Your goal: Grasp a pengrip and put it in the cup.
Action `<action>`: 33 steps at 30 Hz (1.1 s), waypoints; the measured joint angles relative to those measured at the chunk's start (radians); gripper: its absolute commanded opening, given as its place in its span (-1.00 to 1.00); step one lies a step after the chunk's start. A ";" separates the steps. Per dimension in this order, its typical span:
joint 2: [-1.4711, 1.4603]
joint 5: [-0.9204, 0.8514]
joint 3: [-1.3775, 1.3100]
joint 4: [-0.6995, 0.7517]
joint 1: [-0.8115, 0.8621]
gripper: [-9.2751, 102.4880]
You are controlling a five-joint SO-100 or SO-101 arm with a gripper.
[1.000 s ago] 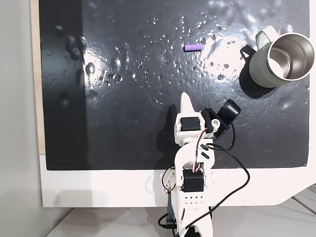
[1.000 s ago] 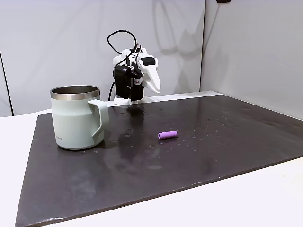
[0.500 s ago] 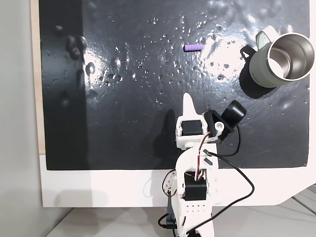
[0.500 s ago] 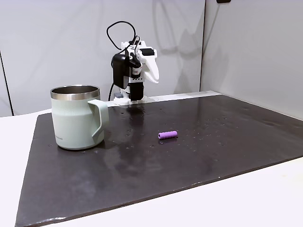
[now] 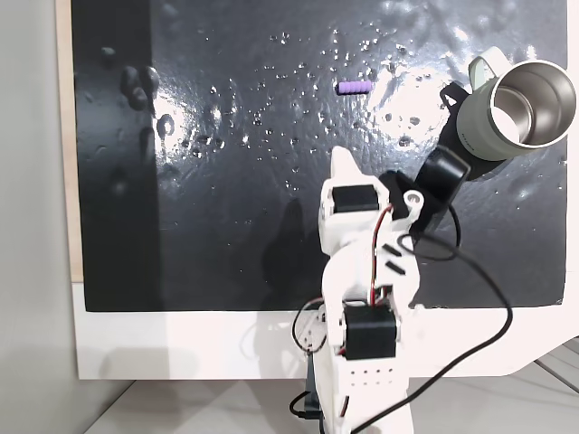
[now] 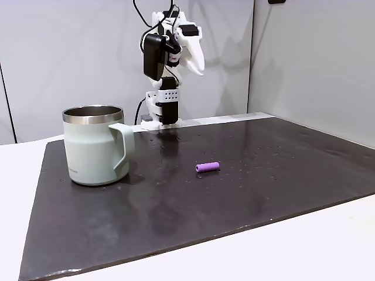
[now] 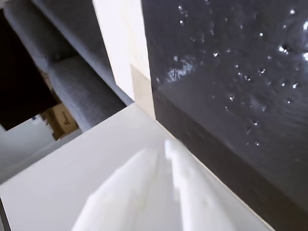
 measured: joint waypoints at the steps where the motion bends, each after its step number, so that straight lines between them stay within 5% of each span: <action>1: -0.058 0.006 -0.057 0.028 0.009 -0.72; 18: -0.867 0.026 -0.865 0.443 0.091 -0.45; 33: -1.313 0.017 -1.078 0.476 0.091 -0.41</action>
